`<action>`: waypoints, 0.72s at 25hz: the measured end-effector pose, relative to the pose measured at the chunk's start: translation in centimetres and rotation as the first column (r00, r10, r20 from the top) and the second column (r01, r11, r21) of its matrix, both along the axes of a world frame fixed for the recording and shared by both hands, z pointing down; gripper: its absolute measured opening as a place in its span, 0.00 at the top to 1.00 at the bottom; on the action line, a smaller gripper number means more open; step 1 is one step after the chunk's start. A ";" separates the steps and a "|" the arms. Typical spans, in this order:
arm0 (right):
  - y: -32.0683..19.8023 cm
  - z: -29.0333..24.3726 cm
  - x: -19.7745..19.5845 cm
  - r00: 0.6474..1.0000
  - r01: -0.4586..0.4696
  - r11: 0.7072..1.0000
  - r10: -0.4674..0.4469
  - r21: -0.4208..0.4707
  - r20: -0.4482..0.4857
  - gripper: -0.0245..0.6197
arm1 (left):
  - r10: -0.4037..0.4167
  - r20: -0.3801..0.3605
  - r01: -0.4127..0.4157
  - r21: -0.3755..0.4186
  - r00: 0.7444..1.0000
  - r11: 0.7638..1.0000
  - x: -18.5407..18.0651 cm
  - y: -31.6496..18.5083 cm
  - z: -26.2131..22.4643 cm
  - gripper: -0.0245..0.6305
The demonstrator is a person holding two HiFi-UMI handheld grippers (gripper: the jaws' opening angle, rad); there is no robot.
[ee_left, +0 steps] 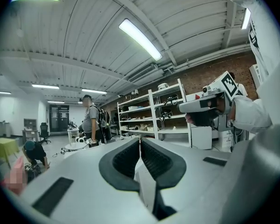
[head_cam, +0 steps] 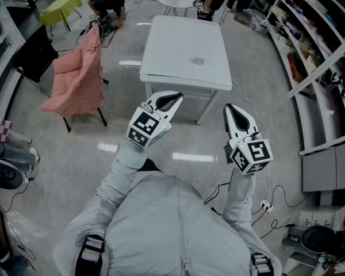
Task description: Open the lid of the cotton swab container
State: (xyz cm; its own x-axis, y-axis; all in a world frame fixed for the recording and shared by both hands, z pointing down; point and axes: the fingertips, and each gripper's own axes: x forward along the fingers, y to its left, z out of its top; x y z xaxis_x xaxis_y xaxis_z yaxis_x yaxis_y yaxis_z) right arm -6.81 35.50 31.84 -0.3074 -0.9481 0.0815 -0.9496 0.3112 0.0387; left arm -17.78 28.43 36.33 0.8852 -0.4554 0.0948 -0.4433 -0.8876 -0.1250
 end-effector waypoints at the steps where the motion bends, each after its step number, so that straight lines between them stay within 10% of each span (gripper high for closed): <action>1: 0.1 0.0 0.2 1.000 0.007 1.000 -0.007 -0.002 0.014 0.91 | -0.003 0.001 0.003 -0.005 1.000 1.000 0.1 0.1 0.1 0.92; 18: -7.7 1.7 4.6 1.000 -0.024 1.000 0.024 0.009 0.016 0.91 | 0.024 -0.001 -0.024 -0.011 1.000 1.000 4.9 -7.9 1.8 0.92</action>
